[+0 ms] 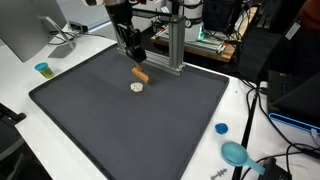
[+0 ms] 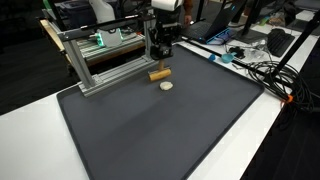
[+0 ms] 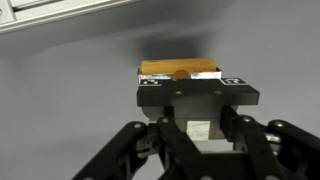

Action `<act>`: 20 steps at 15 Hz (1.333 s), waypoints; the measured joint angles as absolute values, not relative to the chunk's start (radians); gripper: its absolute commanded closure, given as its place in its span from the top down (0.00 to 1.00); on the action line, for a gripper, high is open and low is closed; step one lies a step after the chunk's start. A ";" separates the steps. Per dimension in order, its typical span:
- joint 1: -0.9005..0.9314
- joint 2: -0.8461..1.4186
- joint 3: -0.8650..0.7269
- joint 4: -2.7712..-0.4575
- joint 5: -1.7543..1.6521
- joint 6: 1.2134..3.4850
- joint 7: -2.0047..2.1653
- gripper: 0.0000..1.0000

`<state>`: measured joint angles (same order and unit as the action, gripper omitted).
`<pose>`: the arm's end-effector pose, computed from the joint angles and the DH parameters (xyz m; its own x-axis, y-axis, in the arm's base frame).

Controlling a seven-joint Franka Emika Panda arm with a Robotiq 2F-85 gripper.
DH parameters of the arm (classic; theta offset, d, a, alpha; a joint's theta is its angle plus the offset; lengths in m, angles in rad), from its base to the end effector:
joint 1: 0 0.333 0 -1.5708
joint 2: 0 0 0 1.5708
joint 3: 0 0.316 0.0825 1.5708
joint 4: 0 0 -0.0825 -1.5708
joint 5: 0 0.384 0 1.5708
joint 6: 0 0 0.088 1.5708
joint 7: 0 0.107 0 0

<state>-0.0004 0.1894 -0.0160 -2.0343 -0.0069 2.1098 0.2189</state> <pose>0.5708 -0.0095 0.3438 0.9671 -0.2296 -0.1091 -0.2274 -0.9733 0.0330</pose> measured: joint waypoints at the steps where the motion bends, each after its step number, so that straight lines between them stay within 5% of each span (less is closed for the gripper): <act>1: 0.005 0.185 -0.011 -2.039 -0.006 2.111 0.211 0.21; 20: 0.027 0.282 -0.020 -1.972 0.003 2.235 0.292 0.21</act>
<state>0.0270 0.2822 -0.0196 -1.9718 0.0028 2.2349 0.2924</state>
